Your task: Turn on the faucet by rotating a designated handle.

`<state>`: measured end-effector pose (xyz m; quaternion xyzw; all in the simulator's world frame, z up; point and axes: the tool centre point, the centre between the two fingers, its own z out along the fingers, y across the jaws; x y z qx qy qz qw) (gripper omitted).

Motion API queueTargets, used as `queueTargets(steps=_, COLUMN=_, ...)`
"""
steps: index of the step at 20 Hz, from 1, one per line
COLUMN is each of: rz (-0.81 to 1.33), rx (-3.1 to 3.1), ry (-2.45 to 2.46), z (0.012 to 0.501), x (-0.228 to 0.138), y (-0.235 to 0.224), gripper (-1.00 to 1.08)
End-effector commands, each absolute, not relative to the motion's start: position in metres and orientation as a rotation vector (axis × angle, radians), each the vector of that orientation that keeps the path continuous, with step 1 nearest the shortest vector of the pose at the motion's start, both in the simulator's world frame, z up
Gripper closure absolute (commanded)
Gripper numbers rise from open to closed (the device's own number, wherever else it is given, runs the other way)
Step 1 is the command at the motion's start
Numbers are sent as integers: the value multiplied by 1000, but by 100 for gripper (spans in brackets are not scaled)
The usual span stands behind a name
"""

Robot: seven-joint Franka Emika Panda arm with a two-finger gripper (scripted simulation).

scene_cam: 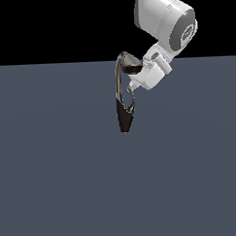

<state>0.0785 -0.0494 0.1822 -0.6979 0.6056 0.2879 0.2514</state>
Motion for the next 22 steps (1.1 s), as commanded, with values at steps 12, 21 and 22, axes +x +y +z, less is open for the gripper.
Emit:
queueTargets(steps=12, rz=773, rx=-1894, ry=1656, z=183, x=53, y=-54, gripper=108)
queueTargets(steps=21, rz=781, rx=-1897, ry=1650, z=176, x=22, y=-64, gripper=108)
queueTargets(steps=22, rz=782, rx=-1897, ry=1650, z=175, x=19, y=-65, gripper=108)
